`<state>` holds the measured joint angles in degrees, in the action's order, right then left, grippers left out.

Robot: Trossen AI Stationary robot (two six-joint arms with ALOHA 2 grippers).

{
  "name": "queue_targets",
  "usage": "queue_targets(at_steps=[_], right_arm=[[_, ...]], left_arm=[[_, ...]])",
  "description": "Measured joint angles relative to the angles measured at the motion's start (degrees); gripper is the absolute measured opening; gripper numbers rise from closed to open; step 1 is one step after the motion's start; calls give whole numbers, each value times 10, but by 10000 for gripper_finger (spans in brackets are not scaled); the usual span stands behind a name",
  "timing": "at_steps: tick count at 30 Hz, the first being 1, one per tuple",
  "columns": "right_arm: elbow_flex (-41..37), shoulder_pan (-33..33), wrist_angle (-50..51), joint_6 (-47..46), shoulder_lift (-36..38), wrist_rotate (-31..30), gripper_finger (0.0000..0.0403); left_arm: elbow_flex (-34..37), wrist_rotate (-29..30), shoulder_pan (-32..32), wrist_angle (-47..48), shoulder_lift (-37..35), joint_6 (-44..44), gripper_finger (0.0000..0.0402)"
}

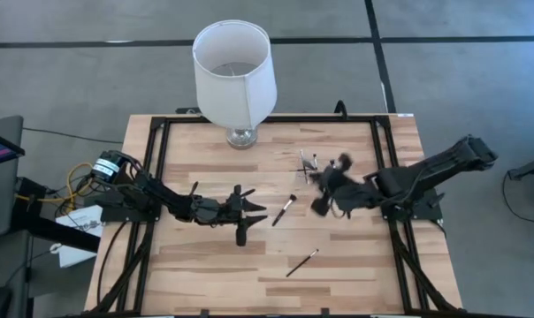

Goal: Pick & Place Makeup Supplies
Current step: Put the black makeup brush into the transparent organizer

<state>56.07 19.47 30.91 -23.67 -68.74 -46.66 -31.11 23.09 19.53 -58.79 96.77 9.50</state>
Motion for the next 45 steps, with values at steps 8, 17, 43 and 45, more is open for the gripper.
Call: queue_targets(at_steps=[8, 17, 43, 45], right_arm=[[-13, -59, 201, -197, 4, -28, 8], [-83, -99, 182, -278, -52, 6, 18], [105, -32, 163, -119, -49, 36, 87], [124, -8, 163, -118, -49, 51, 86]], left_arm=[[0, 0, 0, 1, 0, 0, 118], [0, 0, 0, 1, 0, 14, 116], [-138, 65, 1, 3, 187, 45, 116], [-162, 59, 1, 2, 203, 44, 116]])
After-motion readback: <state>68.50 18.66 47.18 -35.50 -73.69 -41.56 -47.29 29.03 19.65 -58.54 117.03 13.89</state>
